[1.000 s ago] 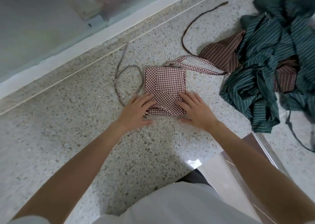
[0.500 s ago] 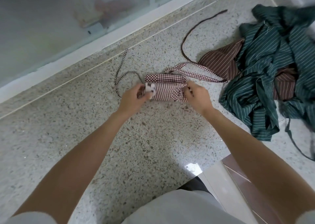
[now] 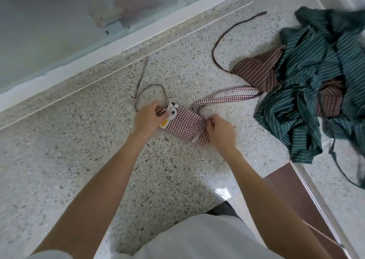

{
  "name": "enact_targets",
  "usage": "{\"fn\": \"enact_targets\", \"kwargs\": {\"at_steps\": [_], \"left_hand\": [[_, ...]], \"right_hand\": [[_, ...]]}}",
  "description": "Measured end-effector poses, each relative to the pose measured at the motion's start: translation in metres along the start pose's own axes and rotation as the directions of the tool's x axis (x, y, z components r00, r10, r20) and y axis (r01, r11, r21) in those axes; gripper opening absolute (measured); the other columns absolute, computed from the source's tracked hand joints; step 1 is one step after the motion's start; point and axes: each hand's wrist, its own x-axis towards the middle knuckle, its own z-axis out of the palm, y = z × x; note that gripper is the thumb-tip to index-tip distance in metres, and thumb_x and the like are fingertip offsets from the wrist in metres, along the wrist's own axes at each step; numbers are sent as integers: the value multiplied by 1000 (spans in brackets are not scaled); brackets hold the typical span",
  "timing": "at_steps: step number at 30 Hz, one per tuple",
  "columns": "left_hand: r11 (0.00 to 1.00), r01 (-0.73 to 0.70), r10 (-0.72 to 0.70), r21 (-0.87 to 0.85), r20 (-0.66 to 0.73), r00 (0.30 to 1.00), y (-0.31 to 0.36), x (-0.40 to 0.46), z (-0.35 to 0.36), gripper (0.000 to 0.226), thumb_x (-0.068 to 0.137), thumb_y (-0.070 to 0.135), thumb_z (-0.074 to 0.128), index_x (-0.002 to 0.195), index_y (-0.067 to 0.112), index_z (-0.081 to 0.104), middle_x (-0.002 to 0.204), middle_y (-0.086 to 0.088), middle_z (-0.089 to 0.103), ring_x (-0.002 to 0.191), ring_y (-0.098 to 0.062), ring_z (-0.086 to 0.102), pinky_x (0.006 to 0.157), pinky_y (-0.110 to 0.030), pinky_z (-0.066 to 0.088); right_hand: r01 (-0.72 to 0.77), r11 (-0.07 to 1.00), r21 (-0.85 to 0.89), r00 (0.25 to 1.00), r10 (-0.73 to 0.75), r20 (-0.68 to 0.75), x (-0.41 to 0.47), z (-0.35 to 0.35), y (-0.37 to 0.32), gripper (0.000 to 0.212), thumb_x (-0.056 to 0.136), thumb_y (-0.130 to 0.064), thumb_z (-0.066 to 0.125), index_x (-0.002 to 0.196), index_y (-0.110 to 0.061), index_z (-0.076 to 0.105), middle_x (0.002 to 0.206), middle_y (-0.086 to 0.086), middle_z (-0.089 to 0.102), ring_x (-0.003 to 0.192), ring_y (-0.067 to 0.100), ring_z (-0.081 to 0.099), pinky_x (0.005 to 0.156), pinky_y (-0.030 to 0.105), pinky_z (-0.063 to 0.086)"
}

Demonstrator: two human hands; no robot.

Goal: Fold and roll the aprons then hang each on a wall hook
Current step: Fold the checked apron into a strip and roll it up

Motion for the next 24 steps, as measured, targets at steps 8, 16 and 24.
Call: {"fn": "enact_targets", "kwargs": {"at_steps": [8, 16, 24], "left_hand": [[989, -92, 54, -119, -290, 955, -35, -109, 6, 32, 88, 20, 61, 119, 13, 53, 115, -5, 56, 104, -19, 53, 94, -39, 44], [924, 47, -32, -379, 44, 999, -25, -119, 40, 40, 83, 24, 67, 117, 28, 48, 118, -6, 53, 101, -17, 57, 89, -39, 52], [933, 107, -68, -344, 122, 990, -10, -104, 48, 61, 77, 22, 74, 129, 22, 42, 117, -5, 61, 102, -22, 61, 87, -41, 51]], "right_hand": [[50, 999, 11, 969, -51, 241, -96, 21, -11, 30, 94, -35, 48, 111, -12, 58, 105, 5, 55, 94, 25, 57, 65, 27, 33], [527, 848, 52, 850, -523, -67, -76, 9, -22, 20, 83, -17, 66, 102, -12, 62, 118, 12, 54, 108, 27, 49, 92, 34, 42], [550, 827, -116, 830, -527, 181, -41, 14, -11, 32, 87, -23, 61, 119, -21, 61, 125, 10, 52, 116, 31, 46, 98, 46, 39]]}}
